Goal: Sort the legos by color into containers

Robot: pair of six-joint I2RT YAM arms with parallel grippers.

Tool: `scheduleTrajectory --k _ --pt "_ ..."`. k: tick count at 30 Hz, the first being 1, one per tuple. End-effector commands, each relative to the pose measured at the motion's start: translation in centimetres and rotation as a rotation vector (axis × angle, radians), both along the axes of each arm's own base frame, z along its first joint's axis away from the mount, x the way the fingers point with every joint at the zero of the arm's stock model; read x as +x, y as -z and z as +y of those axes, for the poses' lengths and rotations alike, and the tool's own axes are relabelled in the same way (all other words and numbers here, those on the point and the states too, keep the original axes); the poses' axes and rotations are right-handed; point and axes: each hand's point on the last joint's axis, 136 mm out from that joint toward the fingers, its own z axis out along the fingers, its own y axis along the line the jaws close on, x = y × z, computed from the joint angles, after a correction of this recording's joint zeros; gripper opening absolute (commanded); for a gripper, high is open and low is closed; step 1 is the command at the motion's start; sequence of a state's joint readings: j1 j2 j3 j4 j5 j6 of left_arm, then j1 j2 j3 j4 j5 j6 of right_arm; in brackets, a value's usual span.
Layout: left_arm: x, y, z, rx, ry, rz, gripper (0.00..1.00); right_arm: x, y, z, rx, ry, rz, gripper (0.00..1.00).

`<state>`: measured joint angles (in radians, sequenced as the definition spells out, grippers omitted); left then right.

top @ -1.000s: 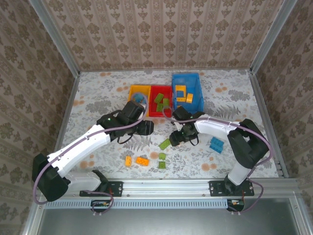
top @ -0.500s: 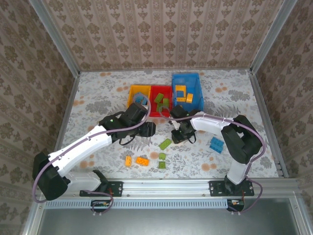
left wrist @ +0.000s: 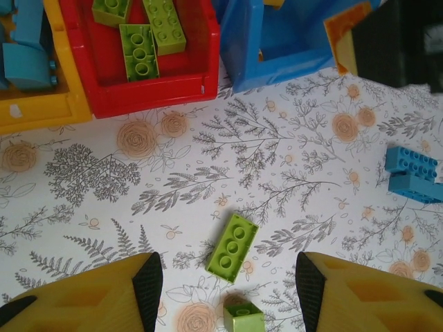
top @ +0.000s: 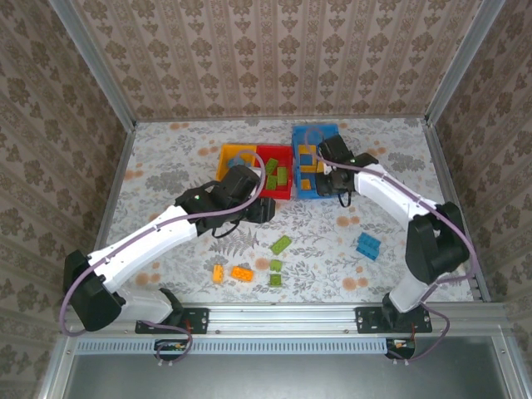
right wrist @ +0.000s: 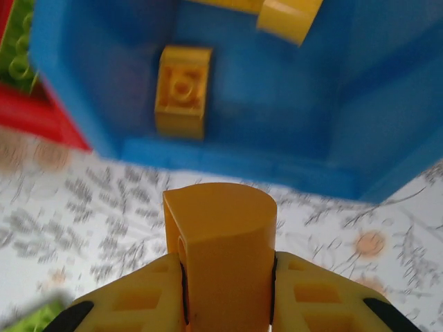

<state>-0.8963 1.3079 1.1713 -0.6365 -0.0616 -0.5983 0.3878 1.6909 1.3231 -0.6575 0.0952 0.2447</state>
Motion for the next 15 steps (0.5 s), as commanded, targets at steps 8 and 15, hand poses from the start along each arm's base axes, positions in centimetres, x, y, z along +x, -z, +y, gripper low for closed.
scheduleTrajectory --k 8,15 --pt "0.4 -1.2 -0.4 -0.005 0.013 -0.041 0.56 5.2 3.0 -1.1 -0.126 0.110 0.055 0.32" --pt "0.3 -0.8 -1.7 -0.004 0.072 -0.024 0.57 5.4 1.7 -0.4 -0.092 0.100 0.026 0.56"
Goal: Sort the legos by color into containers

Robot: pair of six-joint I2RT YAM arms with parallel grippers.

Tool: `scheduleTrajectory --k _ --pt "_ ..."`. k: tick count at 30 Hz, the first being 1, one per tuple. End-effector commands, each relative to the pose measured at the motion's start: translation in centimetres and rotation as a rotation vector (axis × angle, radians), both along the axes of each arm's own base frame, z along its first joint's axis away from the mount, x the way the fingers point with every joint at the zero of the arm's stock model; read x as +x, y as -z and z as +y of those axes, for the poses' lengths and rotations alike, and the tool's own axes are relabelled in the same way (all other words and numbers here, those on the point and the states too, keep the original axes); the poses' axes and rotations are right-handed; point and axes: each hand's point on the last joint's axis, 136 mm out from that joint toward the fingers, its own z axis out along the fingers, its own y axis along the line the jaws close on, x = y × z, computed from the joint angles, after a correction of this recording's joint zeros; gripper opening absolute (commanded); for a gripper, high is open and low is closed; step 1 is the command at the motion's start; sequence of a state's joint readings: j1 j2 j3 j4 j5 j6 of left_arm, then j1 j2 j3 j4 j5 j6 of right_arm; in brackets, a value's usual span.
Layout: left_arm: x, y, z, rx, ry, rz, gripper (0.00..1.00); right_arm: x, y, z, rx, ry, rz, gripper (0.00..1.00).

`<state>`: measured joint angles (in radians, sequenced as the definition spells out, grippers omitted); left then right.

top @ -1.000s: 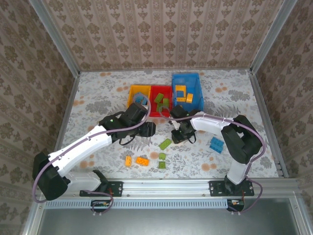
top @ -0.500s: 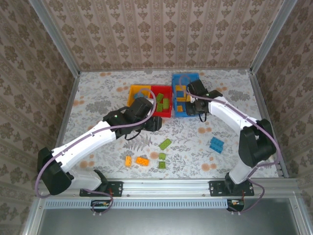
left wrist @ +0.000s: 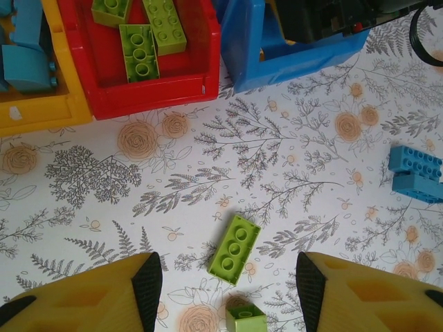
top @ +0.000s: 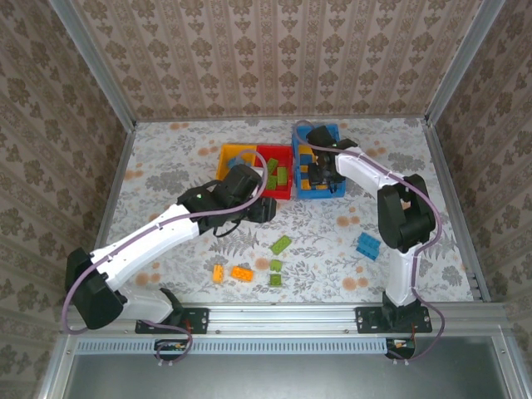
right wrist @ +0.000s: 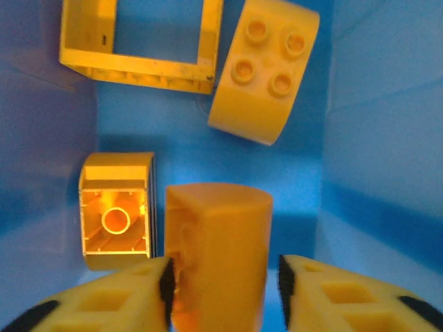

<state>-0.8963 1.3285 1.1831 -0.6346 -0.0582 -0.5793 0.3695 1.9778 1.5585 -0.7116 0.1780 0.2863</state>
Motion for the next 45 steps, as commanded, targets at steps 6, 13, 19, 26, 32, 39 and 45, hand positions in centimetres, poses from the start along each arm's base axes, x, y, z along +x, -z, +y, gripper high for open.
scheduleTrajectory --k 6,13,19,26,32,39,45 --pt "-0.4 0.6 -4.1 0.001 0.192 0.007 0.61 -1.4 -6.8 -0.2 0.044 -0.012 -0.145 0.64" --pt "-2.4 2.8 -9.7 0.002 0.440 0.012 0.68 -7.3 -10.3 -3.8 0.075 0.068 -0.244 0.65" --pt "-5.4 6.4 -16.0 0.050 0.639 0.037 0.71 -14.5 -10.1 -9.7 0.133 0.315 -0.243 0.67" --pt "-4.6 11.4 -21.3 0.195 0.660 0.018 0.70 -20.4 -10.8 -15.7 0.176 0.609 -0.234 0.68" --pt "-2.2 15.0 -23.0 0.335 0.641 -0.031 0.72 -21.9 -12.1 -16.4 0.213 0.644 -0.247 0.70" --pt "-2.2 16.9 -25.2 0.374 0.720 -0.076 0.73 -22.1 -13.9 -16.4 0.224 0.620 -0.276 0.71" --pt "-4.3 17.4 -26.6 0.346 0.805 -0.089 0.74 -21.8 -14.7 -16.1 0.237 0.610 -0.285 0.71"
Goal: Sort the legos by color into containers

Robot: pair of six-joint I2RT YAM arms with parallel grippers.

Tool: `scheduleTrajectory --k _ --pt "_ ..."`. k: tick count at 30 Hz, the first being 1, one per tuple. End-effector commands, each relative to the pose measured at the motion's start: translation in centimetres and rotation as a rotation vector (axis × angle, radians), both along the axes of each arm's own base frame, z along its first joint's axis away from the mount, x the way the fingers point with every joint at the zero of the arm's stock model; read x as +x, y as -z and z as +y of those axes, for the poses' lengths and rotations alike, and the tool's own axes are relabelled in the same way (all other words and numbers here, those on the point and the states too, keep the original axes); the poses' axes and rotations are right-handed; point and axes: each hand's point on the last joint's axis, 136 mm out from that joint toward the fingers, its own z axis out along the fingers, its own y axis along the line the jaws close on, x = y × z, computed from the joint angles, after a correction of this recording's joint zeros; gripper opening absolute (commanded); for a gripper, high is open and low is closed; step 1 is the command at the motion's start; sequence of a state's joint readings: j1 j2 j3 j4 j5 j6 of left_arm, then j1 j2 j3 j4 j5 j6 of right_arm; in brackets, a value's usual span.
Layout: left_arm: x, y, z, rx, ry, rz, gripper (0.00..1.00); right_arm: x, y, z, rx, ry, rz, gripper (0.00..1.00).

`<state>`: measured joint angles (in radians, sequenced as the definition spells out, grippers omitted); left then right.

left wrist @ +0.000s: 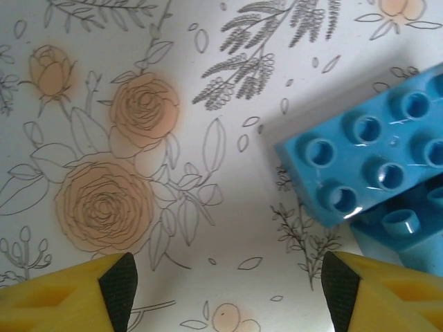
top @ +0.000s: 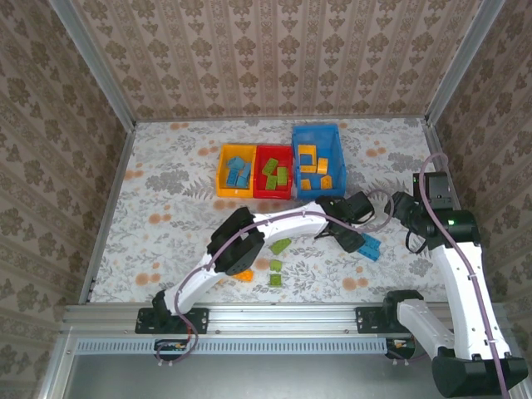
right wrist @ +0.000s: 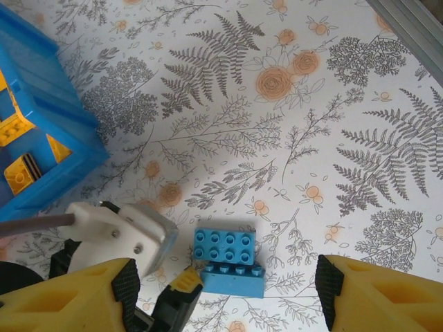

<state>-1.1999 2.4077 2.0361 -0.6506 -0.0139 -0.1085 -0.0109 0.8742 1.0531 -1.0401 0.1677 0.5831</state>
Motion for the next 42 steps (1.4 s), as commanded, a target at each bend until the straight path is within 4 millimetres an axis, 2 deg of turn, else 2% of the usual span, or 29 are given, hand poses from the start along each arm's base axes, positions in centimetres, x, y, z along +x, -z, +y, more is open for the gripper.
scheduleTrajectory --k 1,2,7,14,19,27,30,38,40,42 --pt "-2.0 0.5 -1.3 -0.001 0.096 -0.003 0.75 -0.3 -1.0 0.7 0.033 -0.026 -0.007 0.71" --pt "-2.3 0.5 -1.7 -0.012 0.107 0.002 0.81 -0.3 -1.1 0.7 0.034 -0.026 -0.009 0.71" --pt "-2.9 0.5 -3.2 -0.046 0.126 -0.013 0.86 -0.5 -1.6 0.8 0.036 -0.033 -0.010 0.71" --pt "-1.0 0.6 -5.2 -0.092 0.101 -0.085 0.91 -1.5 -1.7 1.1 0.040 -0.054 0.010 0.71" --pt "-0.1 1.3 -6.0 -0.099 0.120 -0.133 0.92 -2.1 -1.9 1.1 0.035 -0.059 0.021 0.71" --pt "-2.2 1.7 -7.5 -0.170 0.255 -0.068 0.88 -2.1 -2.3 1.0 0.023 -0.068 0.026 0.71" --pt "-2.6 2.2 -7.5 -0.179 0.270 -0.037 0.83 -2.1 -2.0 1.0 0.027 -0.067 0.031 0.71" --pt "-3.2 3.6 -6.1 -0.143 0.257 0.032 0.57 -1.7 -1.9 1.3 0.038 -0.078 0.027 0.71" --pt "-3.3 3.6 -5.8 -0.135 0.253 0.039 0.54 -1.6 -1.9 1.4 0.048 -0.081 0.022 0.70" --pt "-3.4 3.6 -5.4 -0.127 0.248 0.044 0.45 -1.6 -1.9 1.5 0.052 -0.081 0.022 0.70"
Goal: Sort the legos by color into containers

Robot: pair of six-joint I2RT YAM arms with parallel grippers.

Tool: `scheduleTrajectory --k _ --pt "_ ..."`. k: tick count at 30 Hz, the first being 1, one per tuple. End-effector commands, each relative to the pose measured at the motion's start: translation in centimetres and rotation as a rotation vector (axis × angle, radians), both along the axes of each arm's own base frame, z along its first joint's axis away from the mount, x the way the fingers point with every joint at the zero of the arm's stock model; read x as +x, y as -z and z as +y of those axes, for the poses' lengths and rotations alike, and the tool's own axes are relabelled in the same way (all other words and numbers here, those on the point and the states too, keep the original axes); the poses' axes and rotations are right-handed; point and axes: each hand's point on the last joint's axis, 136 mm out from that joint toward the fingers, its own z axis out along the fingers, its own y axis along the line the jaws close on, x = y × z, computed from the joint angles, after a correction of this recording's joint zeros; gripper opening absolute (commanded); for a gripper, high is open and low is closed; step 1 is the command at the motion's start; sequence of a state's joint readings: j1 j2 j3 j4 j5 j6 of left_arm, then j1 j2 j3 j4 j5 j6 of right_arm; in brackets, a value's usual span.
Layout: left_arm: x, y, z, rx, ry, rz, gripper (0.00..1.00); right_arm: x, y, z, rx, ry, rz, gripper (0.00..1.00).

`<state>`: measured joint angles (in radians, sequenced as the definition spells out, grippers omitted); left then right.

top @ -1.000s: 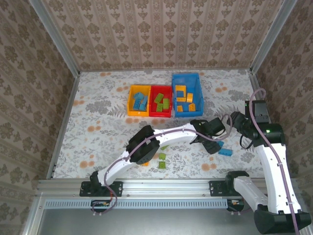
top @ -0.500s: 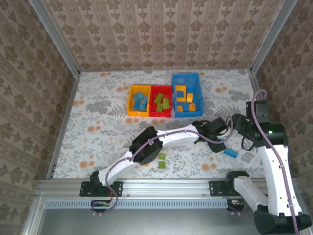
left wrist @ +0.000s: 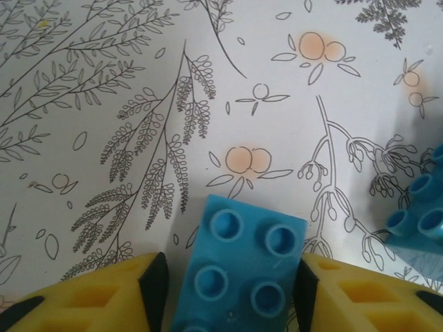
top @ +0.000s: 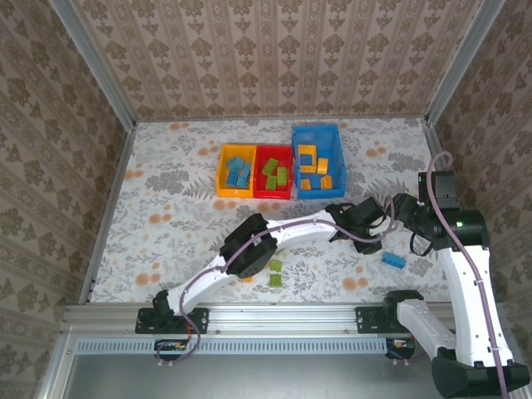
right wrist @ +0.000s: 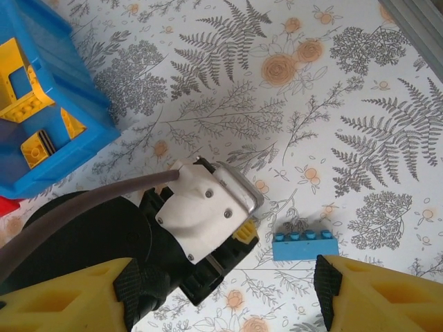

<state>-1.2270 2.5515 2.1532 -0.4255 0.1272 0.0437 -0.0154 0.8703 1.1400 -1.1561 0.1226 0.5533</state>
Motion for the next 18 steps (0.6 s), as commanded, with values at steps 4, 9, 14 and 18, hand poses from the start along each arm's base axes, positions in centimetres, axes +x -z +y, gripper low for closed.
scheduleTrajectory --k 4,9,14,18 --pt "-1.6 2.4 2.5 0.101 -0.005 0.065 0.35 -0.1 -0.7 0.9 0.036 -0.035 -0.015 0.69" --pt "-0.8 0.8 3.5 0.094 -0.065 0.034 0.31 -0.3 -1.6 0.4 0.013 -0.023 -0.030 0.68" --pt "0.5 -3.4 5.7 0.031 -0.166 0.038 0.30 0.3 -3.1 0.4 -0.002 -0.041 -0.070 0.67" --pt "1.9 -8.4 9.0 -0.044 -0.278 0.047 0.30 1.5 -4.1 1.3 0.014 -0.096 -0.124 0.66"
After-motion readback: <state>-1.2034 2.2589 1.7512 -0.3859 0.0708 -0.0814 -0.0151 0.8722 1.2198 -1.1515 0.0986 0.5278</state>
